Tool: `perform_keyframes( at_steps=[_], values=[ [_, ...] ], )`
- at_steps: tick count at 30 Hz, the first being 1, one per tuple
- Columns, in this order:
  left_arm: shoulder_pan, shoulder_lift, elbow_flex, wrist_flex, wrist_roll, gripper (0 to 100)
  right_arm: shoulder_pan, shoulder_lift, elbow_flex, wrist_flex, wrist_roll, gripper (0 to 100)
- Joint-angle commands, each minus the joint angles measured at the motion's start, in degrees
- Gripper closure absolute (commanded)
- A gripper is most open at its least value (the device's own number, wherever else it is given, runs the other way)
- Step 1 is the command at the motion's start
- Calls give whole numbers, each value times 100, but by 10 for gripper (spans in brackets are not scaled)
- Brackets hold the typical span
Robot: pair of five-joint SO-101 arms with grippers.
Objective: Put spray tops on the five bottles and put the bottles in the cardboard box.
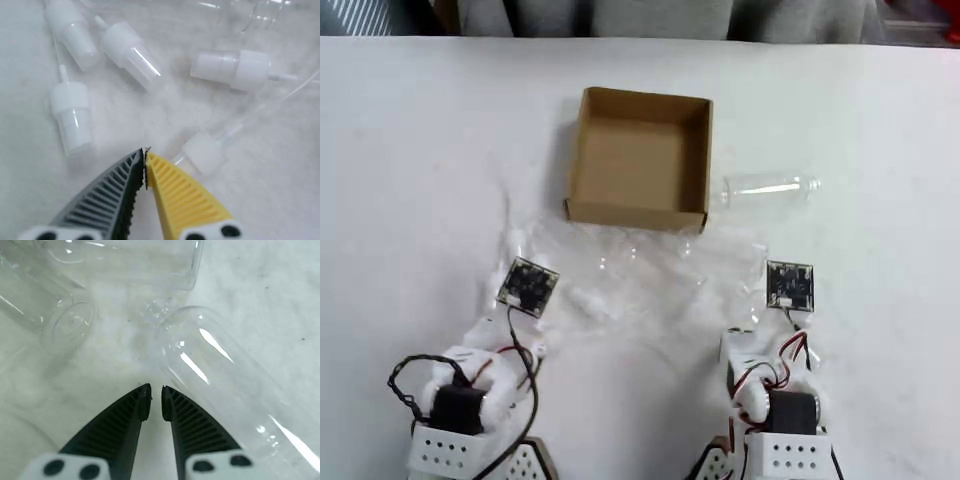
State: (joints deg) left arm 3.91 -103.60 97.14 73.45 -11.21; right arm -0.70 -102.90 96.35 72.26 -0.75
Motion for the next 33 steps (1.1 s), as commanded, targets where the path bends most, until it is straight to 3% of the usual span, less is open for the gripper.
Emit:
perform_keyframes(
  at_steps=[1, 4, 11, 18, 22, 27, 33],
  values=[
    [-48, -75, -273, -9, 0, 976, 57, -31, 53, 40, -53, 980],
    [-48, -75, -686, -176, 0, 976, 66, -31, 53, 31, -53, 978],
    [-40, -75, -826, -1565, 9, 976, 66, -31, 53, 22, -53, 978],
    [13, -75, -818, -2119, 0, 976, 75, -31, 53, 31, -18, 978],
    [4, -75, -879, -2330, 35, 976, 171, -31, 53, 31, -18, 978],
    [-40, -40, -1196, -2356, 870, 976, 347, -31, 53, 31, -18, 981],
    [-40, 268, -1855, -2224, 1152, 976, 347, -31, 53, 31, -18, 981]
  ],
)
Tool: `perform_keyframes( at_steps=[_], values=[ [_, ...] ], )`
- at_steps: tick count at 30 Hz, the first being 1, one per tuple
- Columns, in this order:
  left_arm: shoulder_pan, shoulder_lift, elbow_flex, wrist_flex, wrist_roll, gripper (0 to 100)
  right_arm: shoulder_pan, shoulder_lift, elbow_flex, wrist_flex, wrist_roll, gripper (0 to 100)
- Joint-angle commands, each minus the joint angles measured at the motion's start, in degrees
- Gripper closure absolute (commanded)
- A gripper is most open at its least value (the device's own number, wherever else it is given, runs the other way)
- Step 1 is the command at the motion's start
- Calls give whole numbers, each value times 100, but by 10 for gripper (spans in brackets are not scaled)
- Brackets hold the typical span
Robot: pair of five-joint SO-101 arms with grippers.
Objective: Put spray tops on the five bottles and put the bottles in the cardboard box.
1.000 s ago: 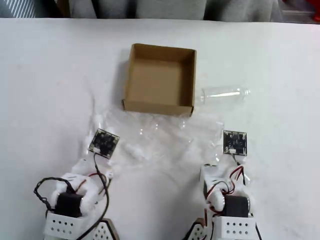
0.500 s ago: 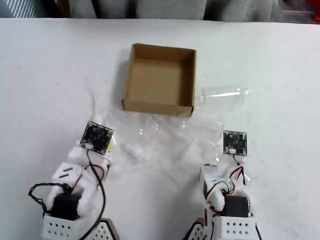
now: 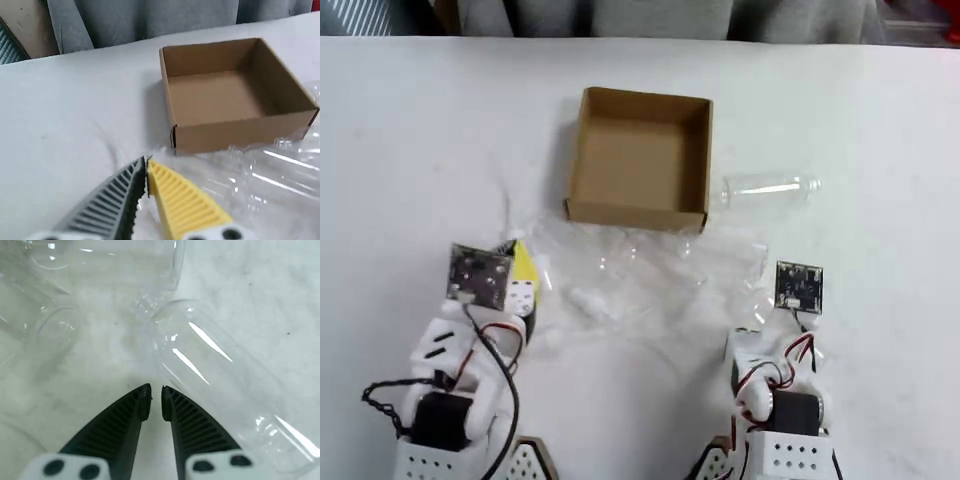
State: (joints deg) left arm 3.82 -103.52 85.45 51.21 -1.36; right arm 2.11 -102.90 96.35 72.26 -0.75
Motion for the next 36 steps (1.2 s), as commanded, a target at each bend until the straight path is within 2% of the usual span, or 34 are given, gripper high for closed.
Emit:
perform_keyframes(
  at_steps=[1, 11, 17, 21, 23, 24, 32, 36],
  values=[
    [-40, 532, -870, -9, 281, 976, 66, -31, 53, 31, -18, 981],
    [-13, 4673, -3297, 105, 1688, 975, 75, -31, 53, 31, -18, 981],
    [13, 6501, -3912, 70, 2708, 845, 75, -31, 53, 31, -18, 981],
    [22, 7292, -4132, 70, 2514, 830, 75, -31, 53, 31, -18, 981],
    [22, 7486, -4149, 70, 1899, 828, 75, -31, 53, 31, -18, 981],
    [48, 7538, -4158, 70, 1371, 828, 75, -31, 53, 31, -18, 981],
    [840, 7609, -4123, 158, -3244, 828, 75, -31, 53, 31, -18, 981],
    [1095, 7618, -4167, 791, -5723, 828, 75, -31, 53, 31, -9, 981]
  ],
)
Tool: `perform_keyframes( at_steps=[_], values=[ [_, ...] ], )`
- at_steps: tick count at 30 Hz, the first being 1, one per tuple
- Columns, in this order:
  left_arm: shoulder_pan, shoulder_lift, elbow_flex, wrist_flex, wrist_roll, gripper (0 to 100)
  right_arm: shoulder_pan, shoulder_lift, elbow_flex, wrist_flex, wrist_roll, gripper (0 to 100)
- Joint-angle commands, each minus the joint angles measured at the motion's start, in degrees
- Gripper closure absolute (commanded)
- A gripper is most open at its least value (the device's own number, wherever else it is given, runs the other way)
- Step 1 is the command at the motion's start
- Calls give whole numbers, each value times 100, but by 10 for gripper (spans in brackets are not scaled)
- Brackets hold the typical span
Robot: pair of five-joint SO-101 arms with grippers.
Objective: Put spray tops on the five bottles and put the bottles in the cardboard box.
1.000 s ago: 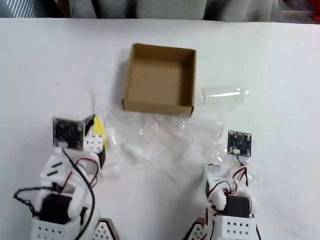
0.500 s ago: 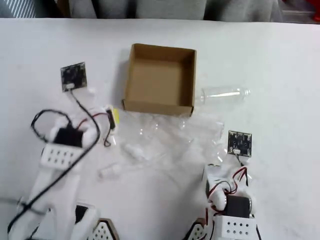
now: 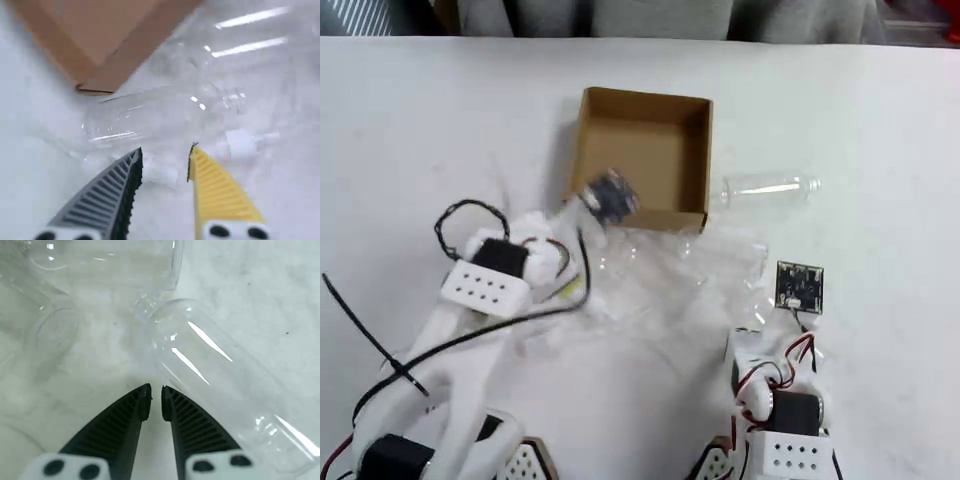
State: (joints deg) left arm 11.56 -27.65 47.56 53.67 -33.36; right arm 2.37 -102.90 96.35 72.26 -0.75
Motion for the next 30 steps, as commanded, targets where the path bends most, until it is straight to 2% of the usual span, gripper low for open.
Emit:
perform_keyframes(
  at_steps=[1, 4, 7, 10, 12, 20, 30],
  values=[
    [382, 31, -378, 738, -3033, 828, 48, -31, 53, 31, -9, 981],
    [629, 40, -554, 1081, -3710, 827, 57, -31, 53, 31, -9, 981],
    [875, 198, -993, 1310, -3763, 826, 57, -31, 53, 31, -9, 981],
    [971, 760, -1530, 1459, -3745, 779, 57, -31, 53, 31, -9, 981],
    [919, 1305, -1952, 1512, -3727, 754, 57, -31, 53, 31, -9, 981],
    [611, 3204, -3736, 2013, -3763, 755, 57, -31, 53, 31, -9, 981],
    [207, 4084, -4193, 2119, -4149, 751, 207, -31, 53, 31, -9, 981]
  ],
)
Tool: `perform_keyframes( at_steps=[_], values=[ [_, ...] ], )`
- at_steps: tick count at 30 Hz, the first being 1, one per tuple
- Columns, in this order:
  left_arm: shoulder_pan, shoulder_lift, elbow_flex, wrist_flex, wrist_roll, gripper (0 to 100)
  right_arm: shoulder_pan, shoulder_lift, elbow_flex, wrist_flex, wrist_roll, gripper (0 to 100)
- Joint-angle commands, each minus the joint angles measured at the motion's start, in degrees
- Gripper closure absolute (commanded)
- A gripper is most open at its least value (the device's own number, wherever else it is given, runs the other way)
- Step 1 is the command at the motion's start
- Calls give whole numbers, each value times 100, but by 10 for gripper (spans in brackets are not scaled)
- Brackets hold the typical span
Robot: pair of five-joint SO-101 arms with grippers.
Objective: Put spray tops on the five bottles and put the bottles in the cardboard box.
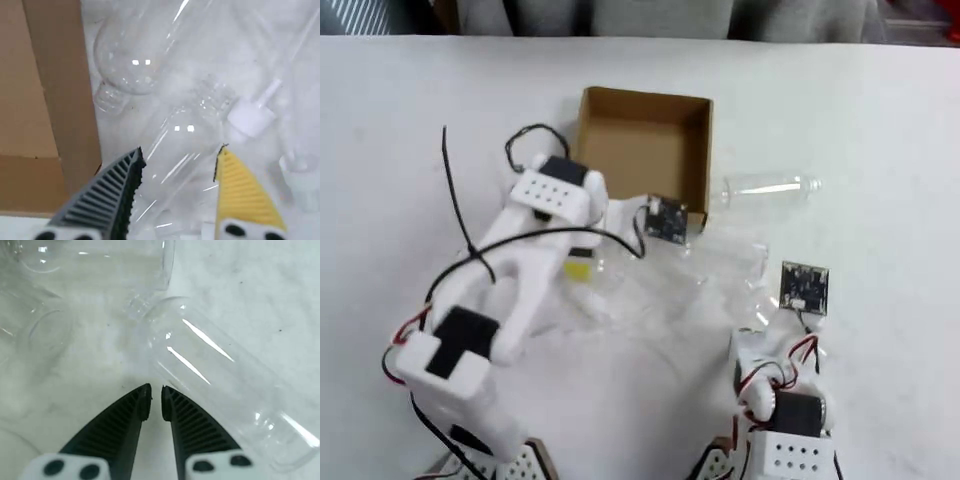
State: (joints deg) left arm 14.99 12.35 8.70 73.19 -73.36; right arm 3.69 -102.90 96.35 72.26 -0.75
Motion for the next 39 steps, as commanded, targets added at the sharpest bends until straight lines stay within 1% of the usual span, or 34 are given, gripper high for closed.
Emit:
perform_keyframes(
  at_steps=[1, 7, 10, 17, 19, 22, 24, 27, 28, 31, 34, 35, 37, 39],
  values=[
    [-163, 145, -316, 149, -149, 751, 75, -31, 53, 31, -9, 981],
    [-163, 840, -281, -273, -132, 753, 75, -31, 53, 31, -9, 981],
    [-127, 1209, -325, -308, -132, 753, 75, -31, 53, 31, -9, 981],
    [-127, 1305, -571, -211, 26, 762, 75, -31, 53, 31, -9, 981],
    [-119, 1305, -589, -211, 26, 807, 75, -31, 53, 31, -9, 981],
    [40, 1253, -598, -149, 35, 924, 75, -31, 53, 31, -9, 981],
    [154, 1253, -642, 114, 35, 979, 75, -31, 53, 31, -9, 981],
    [277, 1253, -985, 949, 70, 978, 75, -31, 53, 31, -9, 981],
    [295, 1253, -1178, 1240, 229, 979, 75, -31, 53, 31, -9, 981],
    [321, 1253, -1916, 1996, 1011, 979, 75, -31, 53, 31, -9, 981],
    [303, 1253, -2637, 2831, 1547, 979, 75, -31, 53, 31, -9, 981],
    [295, 1244, -2796, 2954, 1714, 980, 75, -31, 53, 31, -9, 981],
    [189, 1121, -2840, 2927, 2136, 980, 75, -31, 53, 31, -9, 981],
    [48, 857, -2813, 2919, 2295, 980, 75, -31, 53, 31, -9, 981]
  ],
)
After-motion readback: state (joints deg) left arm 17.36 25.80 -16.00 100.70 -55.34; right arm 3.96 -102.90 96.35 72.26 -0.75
